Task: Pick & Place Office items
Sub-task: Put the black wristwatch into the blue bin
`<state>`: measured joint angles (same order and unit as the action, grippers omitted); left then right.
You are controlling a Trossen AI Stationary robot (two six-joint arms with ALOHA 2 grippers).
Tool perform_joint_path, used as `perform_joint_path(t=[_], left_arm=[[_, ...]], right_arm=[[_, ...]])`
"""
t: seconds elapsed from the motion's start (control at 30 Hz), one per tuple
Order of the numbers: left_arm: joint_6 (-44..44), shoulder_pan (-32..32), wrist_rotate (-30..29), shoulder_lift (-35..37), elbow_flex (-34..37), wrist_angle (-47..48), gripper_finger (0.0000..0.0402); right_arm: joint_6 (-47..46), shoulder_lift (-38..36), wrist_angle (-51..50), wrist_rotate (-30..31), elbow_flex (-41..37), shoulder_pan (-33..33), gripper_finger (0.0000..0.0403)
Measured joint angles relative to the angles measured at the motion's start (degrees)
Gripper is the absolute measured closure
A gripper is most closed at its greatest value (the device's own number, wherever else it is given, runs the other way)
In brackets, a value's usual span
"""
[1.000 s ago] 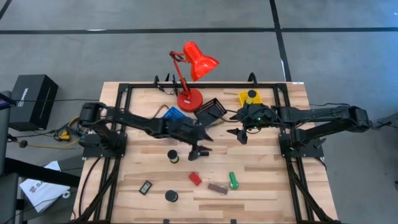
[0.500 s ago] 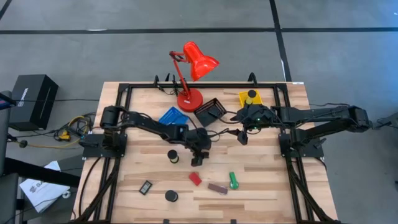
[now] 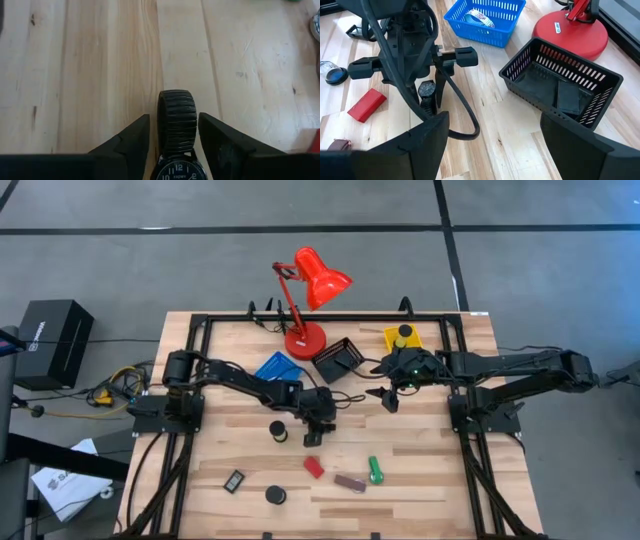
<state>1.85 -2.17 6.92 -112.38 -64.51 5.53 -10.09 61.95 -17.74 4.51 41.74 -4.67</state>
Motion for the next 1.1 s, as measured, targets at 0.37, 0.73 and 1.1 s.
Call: perform_joint_path(t=[0.37,0.73,1.1], left_arm=[[0.08,0.11,0.00,0.10,0.00,0.07,0.0319],[-0.05,2.44,-12.99,14.15,0.02,14.39,0.0320],[3.82,6.68,-28.95,35.53,6.96,23.73,0.0323]], right_arm=[[0.00,0.00,-0.17,-0.02,0.00,0.00,0.0099],[0.00,0.00,-0.23,-0.02,-0.02,0.04,0.0099],[0.00,0.00,-0.26,-0.02,-0.04,0.04,0.0099]])
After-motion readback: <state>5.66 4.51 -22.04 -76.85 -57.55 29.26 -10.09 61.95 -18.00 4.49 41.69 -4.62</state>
